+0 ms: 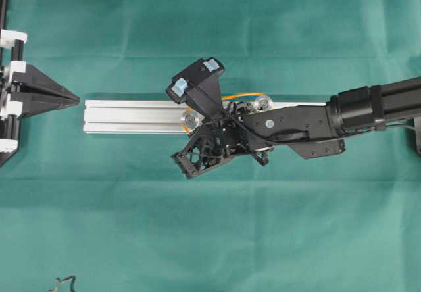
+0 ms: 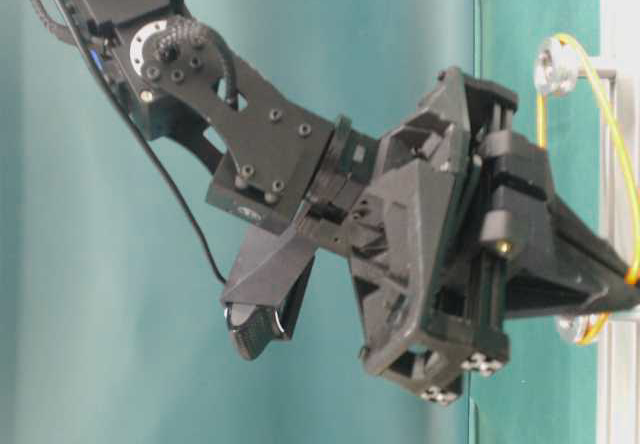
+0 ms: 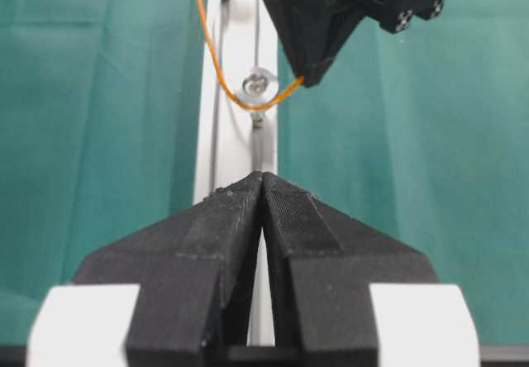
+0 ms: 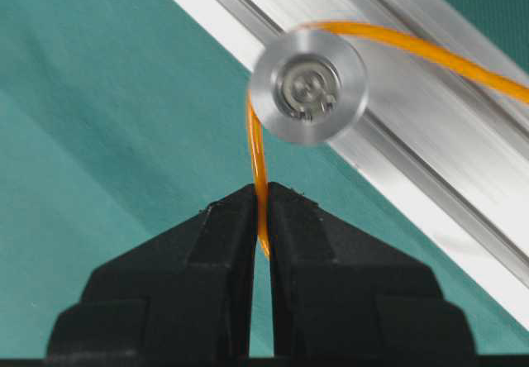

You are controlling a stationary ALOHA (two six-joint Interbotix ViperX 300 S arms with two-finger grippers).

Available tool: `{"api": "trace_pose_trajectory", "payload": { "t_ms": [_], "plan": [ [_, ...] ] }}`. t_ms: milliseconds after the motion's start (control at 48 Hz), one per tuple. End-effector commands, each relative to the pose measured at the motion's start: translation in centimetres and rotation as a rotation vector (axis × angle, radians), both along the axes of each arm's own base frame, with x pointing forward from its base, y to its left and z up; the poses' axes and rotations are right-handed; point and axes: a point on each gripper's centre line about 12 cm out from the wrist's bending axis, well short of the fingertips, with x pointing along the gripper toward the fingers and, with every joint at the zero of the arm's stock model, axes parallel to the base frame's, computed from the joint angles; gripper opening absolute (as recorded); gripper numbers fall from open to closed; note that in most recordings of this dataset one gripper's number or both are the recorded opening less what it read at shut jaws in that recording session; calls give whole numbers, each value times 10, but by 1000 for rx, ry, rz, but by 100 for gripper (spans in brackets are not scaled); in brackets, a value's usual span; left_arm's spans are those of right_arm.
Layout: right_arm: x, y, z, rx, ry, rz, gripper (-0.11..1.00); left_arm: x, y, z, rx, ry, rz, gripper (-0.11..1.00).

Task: Hook the rubber onto the shaft.
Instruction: 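Pull the ring down past the left knob with the right gripper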

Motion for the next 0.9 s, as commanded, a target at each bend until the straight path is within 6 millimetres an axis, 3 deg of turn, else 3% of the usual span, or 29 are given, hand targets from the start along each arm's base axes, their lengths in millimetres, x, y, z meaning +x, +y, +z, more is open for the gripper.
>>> {"api": "trace_pose_trajectory", "payload": {
  "t_ms": [0,354,875],
  "plan": [
    [-4,4,27,8,-50,7,7,3,0,11,3,-26,-2,0],
    [-24,2,25,-1,-27,15,7,3,0,11,1,-28,-2,0],
    [-26,1,24,-36,-24,75,7,3,0,11,1,-28,0,0]
  ]
}}
